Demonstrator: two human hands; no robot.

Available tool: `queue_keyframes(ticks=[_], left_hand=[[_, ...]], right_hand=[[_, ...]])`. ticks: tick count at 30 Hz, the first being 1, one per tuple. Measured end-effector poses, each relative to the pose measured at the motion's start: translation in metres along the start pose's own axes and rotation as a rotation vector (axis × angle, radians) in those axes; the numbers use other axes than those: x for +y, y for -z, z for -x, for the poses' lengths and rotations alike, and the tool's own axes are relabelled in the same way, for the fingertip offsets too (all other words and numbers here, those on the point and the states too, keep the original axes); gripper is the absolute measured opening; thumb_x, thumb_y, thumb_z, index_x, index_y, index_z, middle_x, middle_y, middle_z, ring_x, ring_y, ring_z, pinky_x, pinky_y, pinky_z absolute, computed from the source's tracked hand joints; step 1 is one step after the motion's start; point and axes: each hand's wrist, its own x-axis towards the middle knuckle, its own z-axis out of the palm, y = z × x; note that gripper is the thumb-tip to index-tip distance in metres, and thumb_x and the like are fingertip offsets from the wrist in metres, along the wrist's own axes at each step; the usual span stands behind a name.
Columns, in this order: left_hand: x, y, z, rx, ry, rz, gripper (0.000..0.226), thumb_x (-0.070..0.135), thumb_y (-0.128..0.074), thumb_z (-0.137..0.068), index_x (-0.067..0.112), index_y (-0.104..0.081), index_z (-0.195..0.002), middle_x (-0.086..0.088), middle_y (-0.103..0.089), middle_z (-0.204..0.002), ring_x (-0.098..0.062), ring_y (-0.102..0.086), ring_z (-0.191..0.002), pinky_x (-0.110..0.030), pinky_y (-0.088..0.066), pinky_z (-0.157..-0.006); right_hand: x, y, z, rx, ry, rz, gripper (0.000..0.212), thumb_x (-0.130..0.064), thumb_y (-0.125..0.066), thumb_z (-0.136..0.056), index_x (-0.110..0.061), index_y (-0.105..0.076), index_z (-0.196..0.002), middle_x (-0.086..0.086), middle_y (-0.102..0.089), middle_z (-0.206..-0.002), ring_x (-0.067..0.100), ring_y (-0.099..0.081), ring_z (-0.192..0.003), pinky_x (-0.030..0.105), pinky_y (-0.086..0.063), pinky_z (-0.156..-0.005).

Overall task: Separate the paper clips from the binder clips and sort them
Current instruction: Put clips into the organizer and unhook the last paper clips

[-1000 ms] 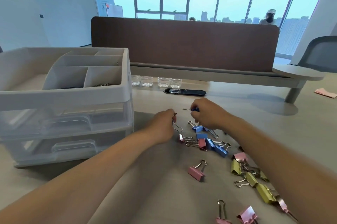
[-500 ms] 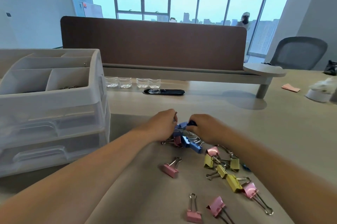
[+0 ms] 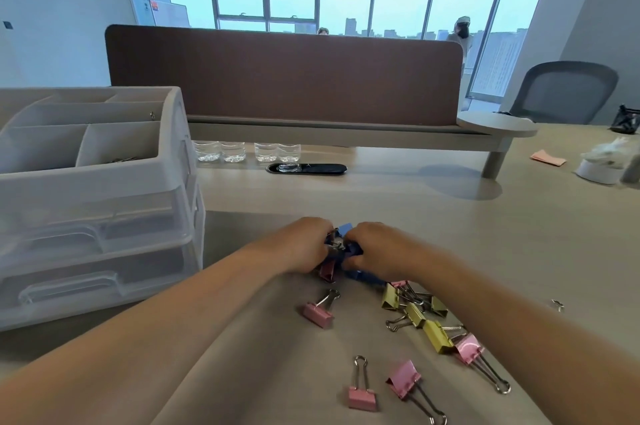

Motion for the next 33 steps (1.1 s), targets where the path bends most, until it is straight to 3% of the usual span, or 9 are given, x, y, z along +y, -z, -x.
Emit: queue_keyframes(ticks=[2, 5, 9, 13, 18, 21, 27, 31, 33], left_hand=[[0.001, -0.001, 0.001, 0.005, -0.014, -0.015, 0.006, 0.015, -0.052, -0.092, 0.012, -0.052, -0.087, -0.009, -0.058, -0.091, -0.026, -0.054, -0.083, -0.036, -0.040, -0.068], [0.004, -0.003, 0.000, 0.007, -0.019, -0.064, 0.008, 0.018, -0.055, -0.091, 0.010, -0.056, -0.091, -0.010, -0.061, -0.092, -0.028, -0.057, -0.084, -0.036, -0.042, -0.068], [0.009, -0.002, -0.003, -0.010, 0.021, -0.138, 0.013, 0.008, -0.053, -0.089, 0.010, -0.052, -0.076, -0.006, -0.049, -0.071, -0.028, -0.051, -0.072, -0.031, -0.034, -0.058], [0.011, -0.004, -0.003, -0.027, 0.047, -0.121, 0.022, 0.005, -0.052, -0.086, 0.012, -0.044, -0.067, -0.006, -0.048, -0.069, -0.028, -0.052, -0.070, -0.031, -0.035, -0.056], [0.012, -0.009, 0.002, 0.020, 0.039, -0.073, 0.006, 0.010, -0.053, -0.090, 0.006, -0.055, -0.087, -0.014, -0.058, -0.088, -0.029, -0.054, -0.076, -0.031, -0.036, -0.058], [0.010, -0.009, 0.001, 0.012, 0.021, -0.053, 0.013, 0.019, -0.057, -0.093, 0.006, -0.056, -0.092, -0.015, -0.061, -0.097, -0.031, -0.058, -0.086, -0.035, -0.041, -0.067], [0.011, -0.002, 0.002, 0.011, -0.013, -0.045, 0.008, 0.015, -0.057, -0.090, 0.012, -0.052, -0.085, -0.006, -0.053, -0.088, -0.025, -0.050, -0.080, -0.032, -0.038, -0.066], [0.006, 0.004, -0.001, -0.017, -0.038, -0.032, 0.013, 0.017, -0.057, -0.092, 0.010, -0.061, -0.102, -0.005, -0.059, -0.095, -0.025, -0.054, -0.086, -0.031, -0.040, -0.067], [0.005, 0.011, 0.001, -0.062, -0.062, -0.048, 0.016, 0.022, -0.060, -0.092, 0.012, -0.062, -0.105, -0.002, -0.056, -0.088, -0.022, -0.052, -0.081, -0.028, -0.035, -0.060]], right_hand=[[-0.001, -0.002, -0.001, -0.009, -0.009, 0.029, 0.023, -0.038, -0.066, -0.089, -0.018, -0.055, -0.085, -0.003, -0.050, -0.081, 0.014, -0.047, -0.071, 0.026, -0.033, -0.057], [-0.001, -0.006, -0.002, 0.015, 0.004, 0.085, 0.024, -0.035, -0.063, -0.090, -0.021, -0.049, -0.077, -0.002, -0.049, -0.076, 0.020, -0.051, -0.073, 0.027, -0.034, -0.055], [-0.004, -0.007, -0.003, 0.026, 0.027, 0.194, 0.019, -0.018, -0.053, -0.093, -0.017, -0.046, -0.075, -0.004, -0.039, -0.070, 0.023, -0.049, -0.074, 0.025, -0.029, -0.050], [-0.001, -0.007, -0.005, 0.021, 0.001, 0.137, 0.018, -0.017, -0.055, -0.091, -0.015, -0.048, -0.074, 0.000, -0.044, -0.070, 0.020, -0.046, -0.066, 0.026, -0.029, -0.050], [0.008, -0.005, -0.007, 0.077, -0.059, -0.029, 0.023, -0.018, -0.057, -0.090, -0.015, -0.045, -0.071, 0.003, -0.048, -0.074, 0.020, -0.044, -0.067, 0.031, -0.033, -0.059], [0.011, -0.004, -0.006, 0.109, -0.080, -0.078, 0.028, -0.017, -0.057, -0.090, -0.015, -0.042, -0.067, 0.002, -0.044, -0.071, 0.017, -0.040, -0.062, 0.029, -0.030, -0.057], [0.019, -0.001, -0.005, 0.126, -0.096, -0.116, 0.013, -0.018, -0.060, -0.092, -0.009, -0.059, -0.082, 0.009, -0.058, -0.083, 0.020, -0.050, -0.073, 0.028, -0.035, -0.059], [0.018, 0.000, -0.005, 0.121, -0.086, -0.117, 0.011, -0.019, -0.061, -0.092, -0.010, -0.063, -0.086, 0.008, -0.062, -0.084, 0.019, -0.053, -0.073, 0.029, -0.038, -0.062], [0.016, 0.000, -0.005, 0.116, -0.077, -0.106, 0.010, -0.019, -0.061, -0.091, -0.010, -0.062, -0.086, 0.008, -0.061, -0.086, 0.019, -0.053, -0.074, 0.029, -0.038, -0.063]])
